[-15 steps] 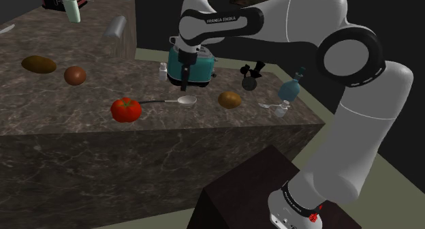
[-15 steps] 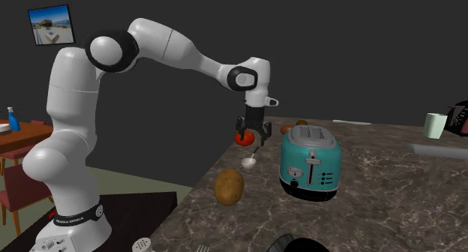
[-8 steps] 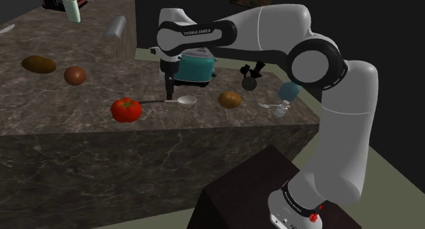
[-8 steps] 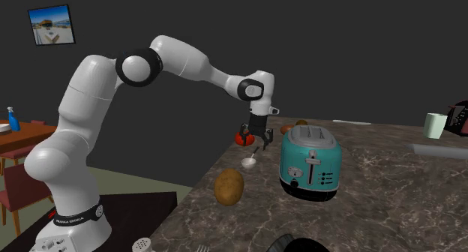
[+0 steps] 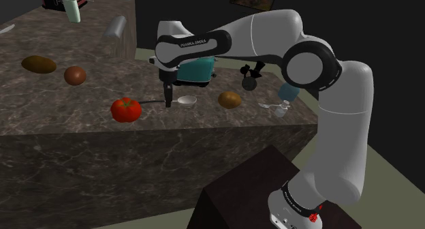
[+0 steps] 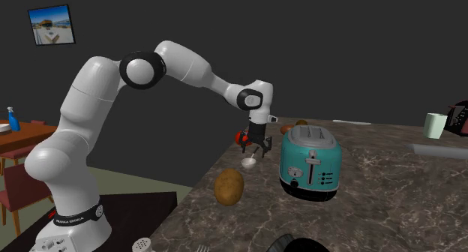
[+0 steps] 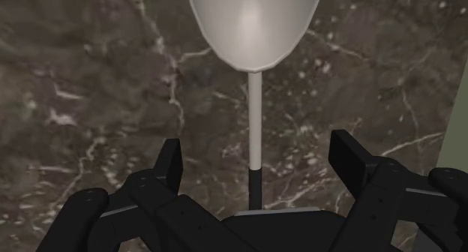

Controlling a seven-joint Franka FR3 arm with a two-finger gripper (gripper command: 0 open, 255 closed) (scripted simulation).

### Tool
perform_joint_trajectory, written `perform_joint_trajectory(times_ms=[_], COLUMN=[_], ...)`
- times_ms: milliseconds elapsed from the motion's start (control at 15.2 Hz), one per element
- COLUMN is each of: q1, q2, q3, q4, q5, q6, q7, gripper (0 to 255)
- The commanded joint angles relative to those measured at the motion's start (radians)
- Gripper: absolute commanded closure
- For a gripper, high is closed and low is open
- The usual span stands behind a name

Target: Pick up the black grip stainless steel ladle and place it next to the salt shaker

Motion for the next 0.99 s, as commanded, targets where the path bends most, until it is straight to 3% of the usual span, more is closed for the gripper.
perform_joint_trajectory(times_ms=[0, 330, 396, 924], q1=[-0.001, -0.001, -0.001, -0.001], q2=[0.002, 0.002, 0.002, 0.002], q3=[0.000, 0.000, 0.000, 0.000], q4=[-0.002, -0.002, -0.002, -0.002], q5=[0.000, 0.000, 0.000, 0.000], q6=[0.004, 0.004, 0.004, 0.004], q7=[-0.001, -0.001, -0.001, -0.001], gripper=[0, 0, 255, 255])
